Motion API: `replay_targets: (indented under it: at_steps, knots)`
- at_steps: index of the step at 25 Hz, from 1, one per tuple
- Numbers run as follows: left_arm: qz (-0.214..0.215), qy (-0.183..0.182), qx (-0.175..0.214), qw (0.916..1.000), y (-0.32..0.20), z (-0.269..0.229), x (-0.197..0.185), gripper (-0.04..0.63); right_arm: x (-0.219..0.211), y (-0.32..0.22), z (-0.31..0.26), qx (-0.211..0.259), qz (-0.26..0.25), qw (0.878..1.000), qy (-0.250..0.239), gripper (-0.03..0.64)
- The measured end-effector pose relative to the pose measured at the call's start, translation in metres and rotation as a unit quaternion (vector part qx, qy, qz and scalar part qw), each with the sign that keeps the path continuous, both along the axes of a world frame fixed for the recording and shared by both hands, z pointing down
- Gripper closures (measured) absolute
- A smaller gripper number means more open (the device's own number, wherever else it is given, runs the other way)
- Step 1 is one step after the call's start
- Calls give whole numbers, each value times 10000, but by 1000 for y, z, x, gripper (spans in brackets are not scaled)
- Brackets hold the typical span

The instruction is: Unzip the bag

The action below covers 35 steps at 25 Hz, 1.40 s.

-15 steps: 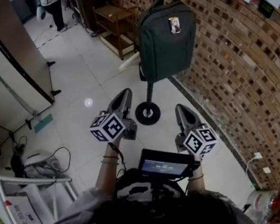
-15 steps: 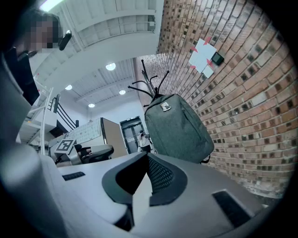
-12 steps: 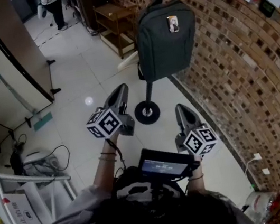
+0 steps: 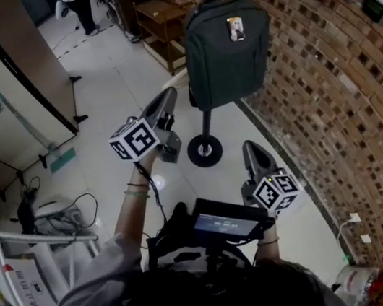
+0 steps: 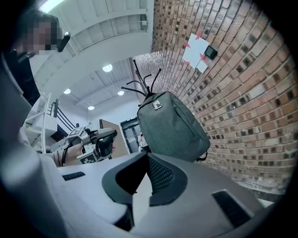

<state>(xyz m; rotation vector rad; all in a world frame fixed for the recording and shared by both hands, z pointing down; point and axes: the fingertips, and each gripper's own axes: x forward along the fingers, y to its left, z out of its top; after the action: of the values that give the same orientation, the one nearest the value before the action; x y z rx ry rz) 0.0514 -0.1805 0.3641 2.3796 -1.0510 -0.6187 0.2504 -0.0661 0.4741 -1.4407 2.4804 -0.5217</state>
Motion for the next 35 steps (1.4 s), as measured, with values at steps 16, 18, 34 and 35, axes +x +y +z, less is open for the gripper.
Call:
replay_targets:
  at_steps: [16, 18, 34, 35]
  knots:
    - [1387, 1001, 112, 9852, -97, -78, 6, 512, -26, -79, -24, 199, 559, 9981, 184, 626]
    - [1773, 1333, 101, 9750, -103, -87, 11, 512, -34, -87, -25, 169, 617, 9977, 230, 625]
    - [3368, 2181, -625, 9138, -137, -87, 30, 512, -44, -115, -27, 165, 1561, 9870, 354, 626]
    - [3409, 2192, -672, 9117, -139, -85, 30, 512, -43, -115, -27, 228, 1620, 9859, 339, 625]
